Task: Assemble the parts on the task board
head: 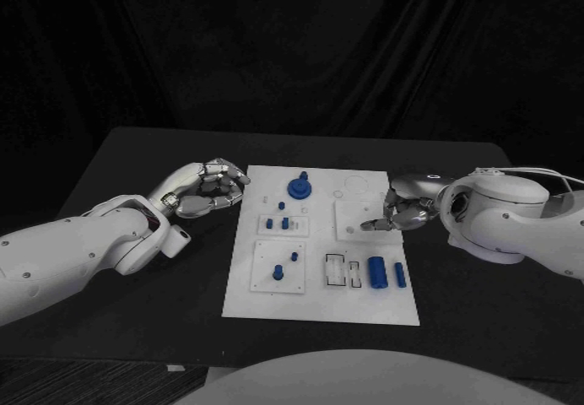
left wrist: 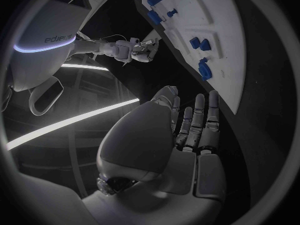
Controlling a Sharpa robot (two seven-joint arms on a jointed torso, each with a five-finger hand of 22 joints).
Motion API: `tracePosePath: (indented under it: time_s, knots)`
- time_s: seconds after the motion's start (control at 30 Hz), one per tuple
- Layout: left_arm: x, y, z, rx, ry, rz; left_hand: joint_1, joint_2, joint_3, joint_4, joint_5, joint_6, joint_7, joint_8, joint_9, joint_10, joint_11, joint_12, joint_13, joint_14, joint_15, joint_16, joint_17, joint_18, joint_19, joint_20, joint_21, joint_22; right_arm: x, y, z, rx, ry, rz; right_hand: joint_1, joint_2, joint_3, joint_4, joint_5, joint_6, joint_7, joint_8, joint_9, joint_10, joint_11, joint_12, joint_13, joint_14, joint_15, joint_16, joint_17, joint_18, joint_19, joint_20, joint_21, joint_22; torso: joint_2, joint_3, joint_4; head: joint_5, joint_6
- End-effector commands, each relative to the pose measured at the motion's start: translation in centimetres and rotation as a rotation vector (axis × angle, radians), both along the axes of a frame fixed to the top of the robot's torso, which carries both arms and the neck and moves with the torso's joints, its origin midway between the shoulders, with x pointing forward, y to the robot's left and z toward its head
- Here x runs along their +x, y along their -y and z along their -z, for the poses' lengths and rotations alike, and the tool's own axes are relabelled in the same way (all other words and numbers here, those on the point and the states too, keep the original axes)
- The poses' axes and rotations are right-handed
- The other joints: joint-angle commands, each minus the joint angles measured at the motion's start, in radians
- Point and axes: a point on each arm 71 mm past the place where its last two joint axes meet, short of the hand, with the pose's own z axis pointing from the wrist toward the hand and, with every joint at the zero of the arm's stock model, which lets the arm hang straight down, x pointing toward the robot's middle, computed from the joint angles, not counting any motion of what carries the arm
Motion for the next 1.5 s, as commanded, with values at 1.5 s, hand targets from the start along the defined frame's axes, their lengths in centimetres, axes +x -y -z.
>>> tracePosePath:
  time_s: [1.5]
  knots:
    - [-0.1, 0.1, 0.1, -0.014, -0.005, 0.015, -0.011, 0.011, 0.002, -0.001, 0.007, -0.003, 0.003, -0.007, -0.004, -0.001, 0.014, -0.004, -0.003, 0.011, 0.001, -0.003, -0.001, -0.013, 0.001, -0.006, 0.008, 0.008, -2.2, -1.7, 5.5, -0.084, -0.235, 0.003, 0.11, 0.058, 0.028, -0.01, 0.311, -0.004, 0.002, -0.09, 0.112, 0.103, -0.009, 0.002, 0.263, 0.105, -0.002, 0.002, 0.263, -0.001, -0.005, -0.004, -0.034, 0.182, -0.001, -0.0007, -0.0005, 0.007, 0.0]
